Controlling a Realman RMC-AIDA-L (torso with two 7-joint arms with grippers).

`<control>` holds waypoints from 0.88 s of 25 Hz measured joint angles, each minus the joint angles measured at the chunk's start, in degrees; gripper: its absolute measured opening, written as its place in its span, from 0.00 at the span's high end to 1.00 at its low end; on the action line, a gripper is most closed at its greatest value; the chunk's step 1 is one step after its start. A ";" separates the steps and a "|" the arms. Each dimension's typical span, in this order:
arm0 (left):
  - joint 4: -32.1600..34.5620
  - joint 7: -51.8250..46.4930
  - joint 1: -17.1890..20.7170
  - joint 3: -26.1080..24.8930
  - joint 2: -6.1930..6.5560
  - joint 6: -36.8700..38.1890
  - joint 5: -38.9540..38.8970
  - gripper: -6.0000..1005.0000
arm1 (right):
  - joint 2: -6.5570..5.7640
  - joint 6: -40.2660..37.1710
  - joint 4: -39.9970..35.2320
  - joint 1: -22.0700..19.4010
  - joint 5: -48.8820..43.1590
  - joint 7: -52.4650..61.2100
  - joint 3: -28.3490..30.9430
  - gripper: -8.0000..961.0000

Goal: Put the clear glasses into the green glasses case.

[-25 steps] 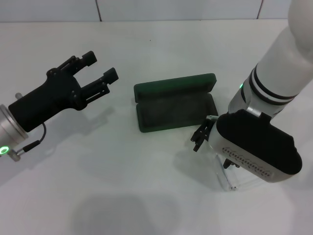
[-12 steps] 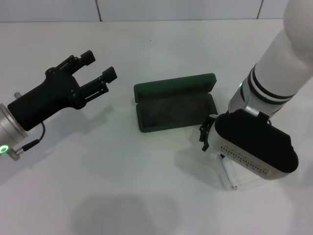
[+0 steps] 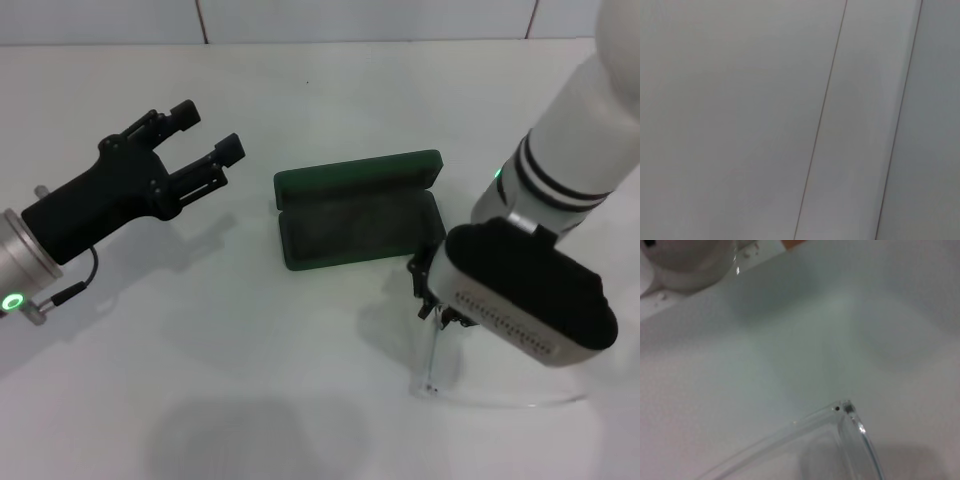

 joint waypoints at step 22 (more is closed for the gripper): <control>0.59 2.77 -1.89 0.06 1.05 11.93 4.28 0.18 | -0.32 20.59 9.12 -22.67 51.59 -8.89 29.68 0.86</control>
